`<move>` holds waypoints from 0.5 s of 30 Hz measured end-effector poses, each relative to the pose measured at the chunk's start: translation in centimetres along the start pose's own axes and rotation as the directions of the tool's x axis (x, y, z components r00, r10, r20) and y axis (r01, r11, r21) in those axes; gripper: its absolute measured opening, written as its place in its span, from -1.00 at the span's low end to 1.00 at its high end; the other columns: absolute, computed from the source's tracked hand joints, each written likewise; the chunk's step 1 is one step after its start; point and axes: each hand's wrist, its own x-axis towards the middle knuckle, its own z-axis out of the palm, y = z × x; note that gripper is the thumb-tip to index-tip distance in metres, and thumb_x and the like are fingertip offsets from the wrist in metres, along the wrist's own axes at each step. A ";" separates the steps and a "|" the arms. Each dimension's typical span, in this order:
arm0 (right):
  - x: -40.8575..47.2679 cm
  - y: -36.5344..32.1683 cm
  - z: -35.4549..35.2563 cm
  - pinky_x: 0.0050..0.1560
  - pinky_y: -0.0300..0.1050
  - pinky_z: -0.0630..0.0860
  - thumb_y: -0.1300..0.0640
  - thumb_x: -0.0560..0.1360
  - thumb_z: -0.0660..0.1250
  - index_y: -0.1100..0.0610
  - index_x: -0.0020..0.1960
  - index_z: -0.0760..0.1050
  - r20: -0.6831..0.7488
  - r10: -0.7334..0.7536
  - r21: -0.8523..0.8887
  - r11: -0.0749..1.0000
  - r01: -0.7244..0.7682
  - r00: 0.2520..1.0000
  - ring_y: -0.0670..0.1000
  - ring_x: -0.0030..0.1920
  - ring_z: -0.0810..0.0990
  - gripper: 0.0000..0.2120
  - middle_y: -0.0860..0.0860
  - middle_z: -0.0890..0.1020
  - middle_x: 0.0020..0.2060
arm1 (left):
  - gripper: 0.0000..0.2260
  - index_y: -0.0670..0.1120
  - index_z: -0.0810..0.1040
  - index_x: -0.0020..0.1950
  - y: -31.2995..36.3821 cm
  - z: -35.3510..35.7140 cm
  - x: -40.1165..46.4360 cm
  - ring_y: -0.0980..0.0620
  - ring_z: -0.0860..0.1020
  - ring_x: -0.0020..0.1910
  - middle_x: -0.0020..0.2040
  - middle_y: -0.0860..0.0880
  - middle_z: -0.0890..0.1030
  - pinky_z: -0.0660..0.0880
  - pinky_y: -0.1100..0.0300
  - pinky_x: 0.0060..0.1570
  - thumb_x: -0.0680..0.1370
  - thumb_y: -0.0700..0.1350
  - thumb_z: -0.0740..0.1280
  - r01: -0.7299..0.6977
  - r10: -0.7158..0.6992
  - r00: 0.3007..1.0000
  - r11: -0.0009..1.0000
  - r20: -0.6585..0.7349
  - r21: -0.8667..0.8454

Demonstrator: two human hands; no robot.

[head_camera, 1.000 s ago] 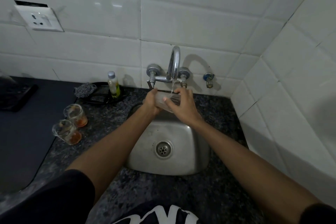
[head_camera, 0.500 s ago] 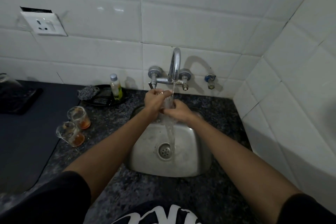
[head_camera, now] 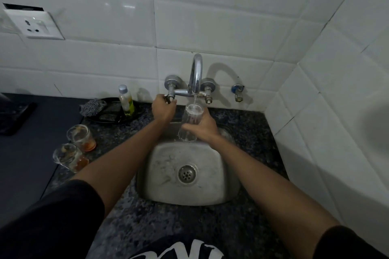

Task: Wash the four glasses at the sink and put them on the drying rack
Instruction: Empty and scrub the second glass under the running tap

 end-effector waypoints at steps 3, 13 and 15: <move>0.0 -0.4 -0.4 -0.01 -0.20 0.59 0.04 0.30 0.63 -0.03 0.44 0.37 -0.003 -0.041 0.027 0.999 0.041 0.999 -0.03 0.09 0.66 -0.22 -0.03 0.64 0.15 | -0.82 -0.19 0.57 0.15 -0.3 0.4 0.7 -0.18 0.63 0.00 0.02 -0.18 0.66 0.61 -0.09 0.05 0.57 -0.17 0.39 -0.052 0.050 0.998 0.996 0.023 0.076; 0.1 -0.2 -0.1 0.04 -0.17 0.63 0.06 0.31 0.66 0.00 0.33 0.48 -0.057 -0.121 0.018 0.992 0.123 0.991 -0.09 0.04 0.67 -0.35 -0.06 0.68 0.08 | -0.82 -0.22 0.58 0.18 -0.8 0.3 0.6 -0.20 0.63 0.03 0.04 -0.21 0.67 0.59 -0.08 0.07 0.60 -0.19 0.39 -0.149 0.145 0.989 0.978 0.035 0.144; 0.1 0.0 0.1 0.08 -0.09 0.66 0.07 0.28 0.66 -0.01 0.30 0.49 -0.061 -0.137 0.003 0.991 0.137 0.989 -0.07 0.02 0.69 -0.36 -0.05 0.70 0.06 | -0.83 -0.23 0.59 0.16 -0.7 0.3 0.7 -0.21 0.63 0.02 0.04 -0.22 0.68 0.59 -0.07 0.06 0.60 -0.20 0.38 -0.160 0.156 0.987 0.975 0.036 0.156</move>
